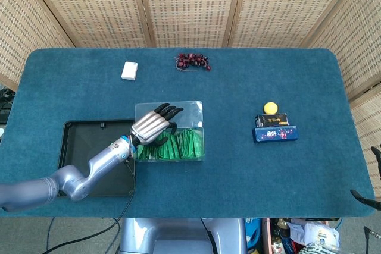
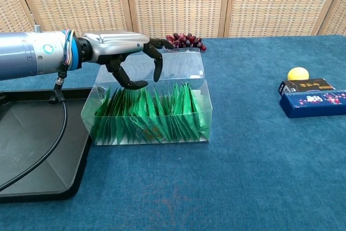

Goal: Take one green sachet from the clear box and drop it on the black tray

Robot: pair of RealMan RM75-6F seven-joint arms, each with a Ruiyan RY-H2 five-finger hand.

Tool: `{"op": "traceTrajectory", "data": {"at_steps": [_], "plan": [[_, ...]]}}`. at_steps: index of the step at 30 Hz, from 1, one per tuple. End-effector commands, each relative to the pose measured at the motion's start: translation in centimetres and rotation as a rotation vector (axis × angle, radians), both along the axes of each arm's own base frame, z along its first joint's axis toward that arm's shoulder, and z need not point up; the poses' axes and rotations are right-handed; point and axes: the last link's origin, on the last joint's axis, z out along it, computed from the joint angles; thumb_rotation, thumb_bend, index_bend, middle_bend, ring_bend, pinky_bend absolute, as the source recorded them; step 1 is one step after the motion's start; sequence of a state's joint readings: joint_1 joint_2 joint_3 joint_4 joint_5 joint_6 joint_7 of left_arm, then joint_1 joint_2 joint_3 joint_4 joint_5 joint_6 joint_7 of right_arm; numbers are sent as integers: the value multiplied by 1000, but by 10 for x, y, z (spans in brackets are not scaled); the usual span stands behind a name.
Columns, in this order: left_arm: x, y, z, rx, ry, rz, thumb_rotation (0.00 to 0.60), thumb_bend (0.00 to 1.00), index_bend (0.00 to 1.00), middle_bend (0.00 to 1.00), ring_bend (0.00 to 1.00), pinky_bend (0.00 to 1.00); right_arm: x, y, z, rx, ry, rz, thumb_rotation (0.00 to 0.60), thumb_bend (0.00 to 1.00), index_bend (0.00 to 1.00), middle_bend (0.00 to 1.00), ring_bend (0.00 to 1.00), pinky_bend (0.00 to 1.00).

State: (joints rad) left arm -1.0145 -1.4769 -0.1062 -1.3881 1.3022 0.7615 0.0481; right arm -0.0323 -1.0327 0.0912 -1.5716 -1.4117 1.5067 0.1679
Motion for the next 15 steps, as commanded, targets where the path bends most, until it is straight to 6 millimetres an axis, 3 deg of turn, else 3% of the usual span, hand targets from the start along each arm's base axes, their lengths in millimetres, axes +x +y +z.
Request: {"op": "traceTrajectory", "data": {"at_steps": [1, 15], "plan": [[0, 2, -3, 1, 8, 3, 600, 446, 460, 0, 0, 0, -1, -1, 0, 2, 0, -2, 600, 0, 0, 0, 0, 0], [4, 10, -11, 10, 9, 18, 600, 446, 460, 0, 0, 0, -3, -2, 0, 2, 1, -12, 600, 0, 0, 0, 0, 0]]}}
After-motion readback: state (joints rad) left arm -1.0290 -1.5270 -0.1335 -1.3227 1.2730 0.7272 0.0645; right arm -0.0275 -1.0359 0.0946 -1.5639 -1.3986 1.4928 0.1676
